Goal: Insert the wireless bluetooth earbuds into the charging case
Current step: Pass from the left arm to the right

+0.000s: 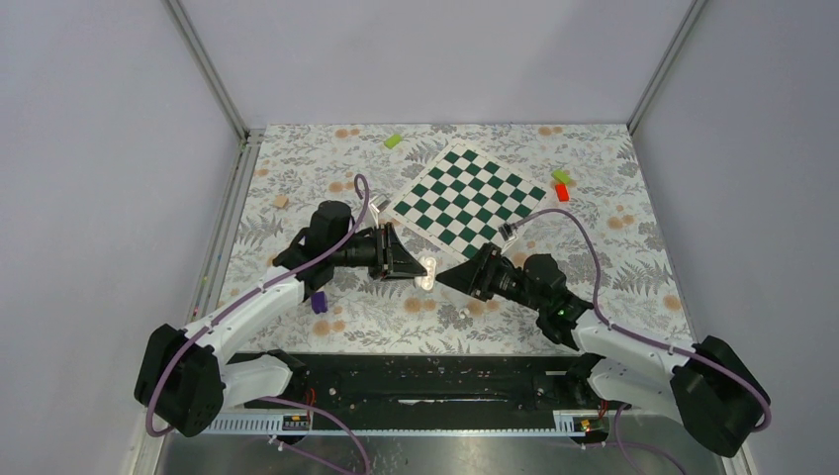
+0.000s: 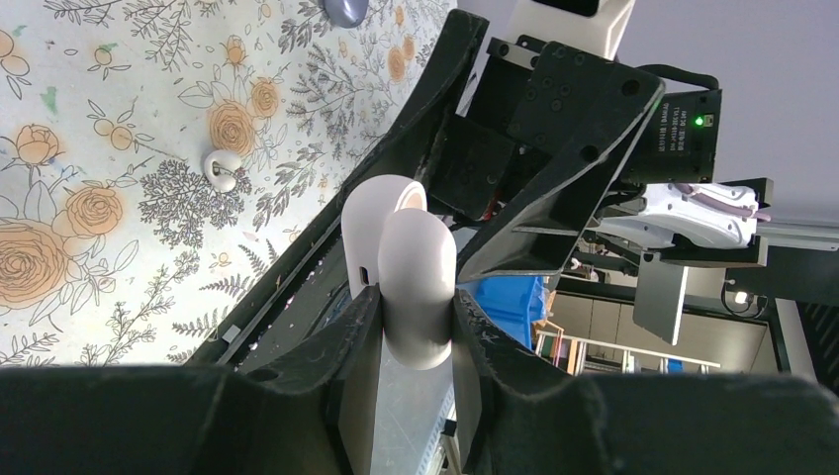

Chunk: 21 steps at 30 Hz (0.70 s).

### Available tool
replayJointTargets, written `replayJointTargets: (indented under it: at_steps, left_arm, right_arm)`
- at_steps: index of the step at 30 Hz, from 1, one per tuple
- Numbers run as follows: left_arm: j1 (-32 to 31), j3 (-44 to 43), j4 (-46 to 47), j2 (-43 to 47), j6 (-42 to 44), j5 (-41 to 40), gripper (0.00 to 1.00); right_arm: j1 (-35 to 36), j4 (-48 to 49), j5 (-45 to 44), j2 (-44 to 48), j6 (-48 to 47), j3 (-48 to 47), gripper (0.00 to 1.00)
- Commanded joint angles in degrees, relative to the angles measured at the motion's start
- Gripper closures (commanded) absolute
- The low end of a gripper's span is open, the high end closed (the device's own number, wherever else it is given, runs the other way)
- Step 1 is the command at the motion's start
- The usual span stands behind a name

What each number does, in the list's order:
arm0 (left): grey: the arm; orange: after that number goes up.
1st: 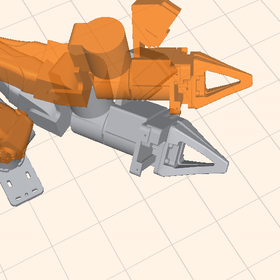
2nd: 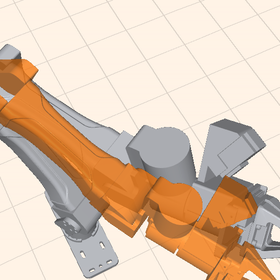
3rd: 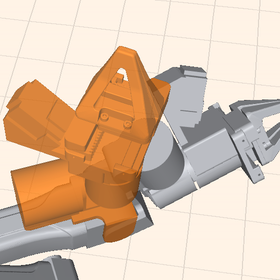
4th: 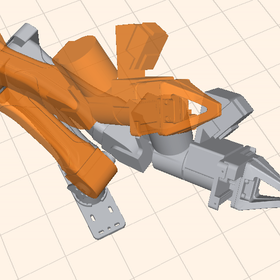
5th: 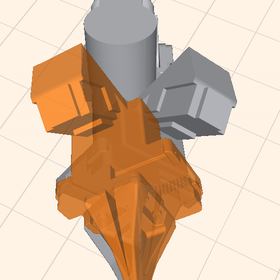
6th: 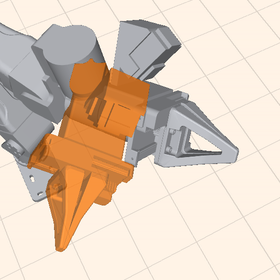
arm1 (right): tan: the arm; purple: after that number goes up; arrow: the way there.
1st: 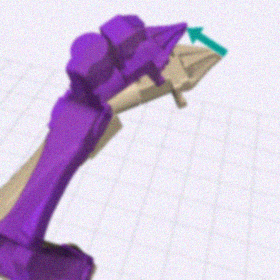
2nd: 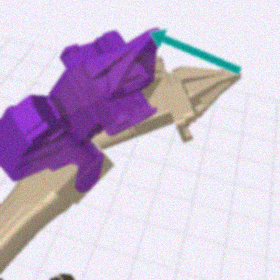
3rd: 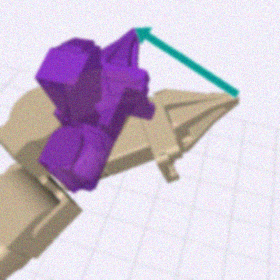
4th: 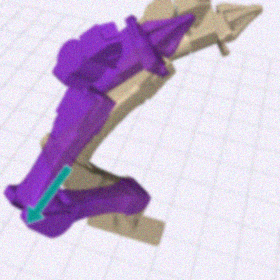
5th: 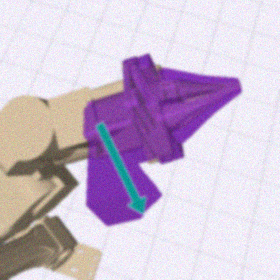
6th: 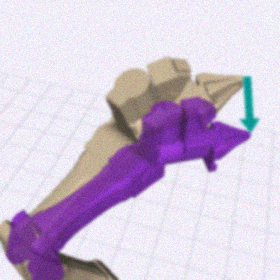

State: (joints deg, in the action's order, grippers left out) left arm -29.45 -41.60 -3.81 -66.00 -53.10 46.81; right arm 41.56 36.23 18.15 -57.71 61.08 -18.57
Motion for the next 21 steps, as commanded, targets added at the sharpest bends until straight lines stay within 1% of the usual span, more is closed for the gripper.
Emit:
replayJointTargets:
  at_steps: [1,6,16,19,21]
  left_arm:
    - [0.01,-0.17,3.57,1.77,-1.06,1.83,0.91]
    - [0.01,-0.41,3.55,1.72,-1.27,1.90,0.90]
    - [-0.06,-0.32,5.00,1.78,-1.37,2.25,0.90]
    - [-0.08,-0.24,5.11,1.87,-1.39,2.28,0.90]
    - [-0.11,-0.02,5.29,2.00,-1.64,2.28,0.90]
  right_arm:
    - [-0.32,10.59,3.67,-3.78,2.59,-1.92,0.30]
    - [-0.33,17.05,5.50,-7.77,4.96,-2.13,0.35]
    - [-0.25,25.39,6.57,-13.04,9.01,-1.98,0.45]
    - [-0.28,27.28,6.92,-14.38,10.01,-2.09,0.50]
    - [-0.28,28.46,7.04,-15.19,10.64,-2.00,0.57]
